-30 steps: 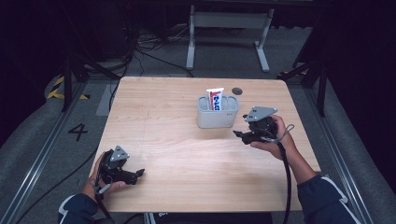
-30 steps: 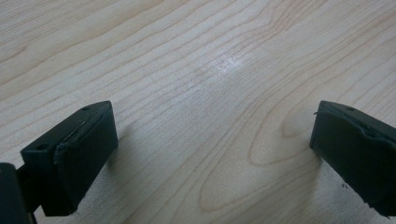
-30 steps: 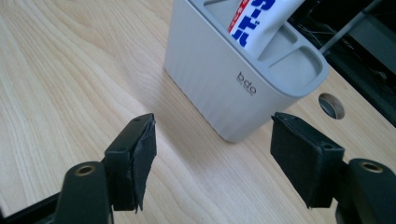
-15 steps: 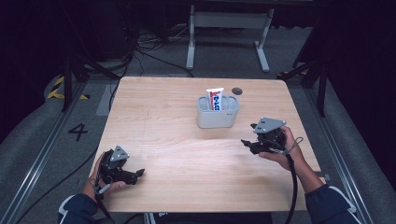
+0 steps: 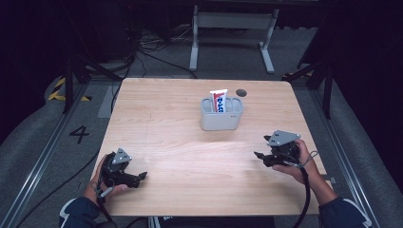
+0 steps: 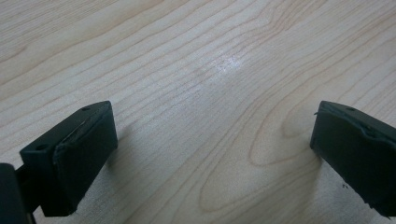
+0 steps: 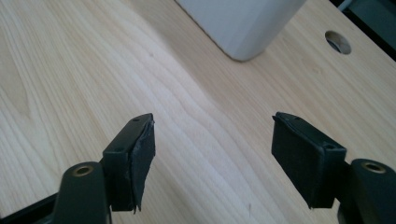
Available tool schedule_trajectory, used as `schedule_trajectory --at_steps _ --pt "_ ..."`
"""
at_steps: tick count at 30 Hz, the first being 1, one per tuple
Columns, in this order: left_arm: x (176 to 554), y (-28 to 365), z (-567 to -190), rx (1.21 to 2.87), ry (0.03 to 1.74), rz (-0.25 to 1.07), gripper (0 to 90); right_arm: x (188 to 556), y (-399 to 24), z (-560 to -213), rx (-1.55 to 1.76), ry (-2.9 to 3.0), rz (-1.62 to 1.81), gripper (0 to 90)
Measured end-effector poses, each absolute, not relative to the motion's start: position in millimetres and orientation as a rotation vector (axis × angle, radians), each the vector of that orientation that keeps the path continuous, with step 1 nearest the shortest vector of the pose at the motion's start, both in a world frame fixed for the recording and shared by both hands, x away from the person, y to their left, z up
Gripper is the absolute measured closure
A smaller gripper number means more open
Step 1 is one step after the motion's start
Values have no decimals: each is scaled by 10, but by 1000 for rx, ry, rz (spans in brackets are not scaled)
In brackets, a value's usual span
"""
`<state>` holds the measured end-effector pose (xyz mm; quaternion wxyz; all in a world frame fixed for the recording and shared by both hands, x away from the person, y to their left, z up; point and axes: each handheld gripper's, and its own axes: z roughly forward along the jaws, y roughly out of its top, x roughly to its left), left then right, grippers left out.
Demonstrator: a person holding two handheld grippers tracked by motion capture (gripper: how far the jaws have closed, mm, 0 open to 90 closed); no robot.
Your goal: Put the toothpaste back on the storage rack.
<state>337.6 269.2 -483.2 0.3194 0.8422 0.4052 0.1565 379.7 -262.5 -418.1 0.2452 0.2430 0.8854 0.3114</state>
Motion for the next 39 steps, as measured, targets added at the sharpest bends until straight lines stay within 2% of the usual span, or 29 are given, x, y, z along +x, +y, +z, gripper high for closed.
schedule_trajectory --at_steps 30,39 --pt "3397 2697 -4825 2229 1056 415 2 3263 -3626 -4740 987 2396 937 317" --pt "3397 2690 -4827 2221 1068 399 2 3171 -3888 -4857 1097 2350 1059 262"
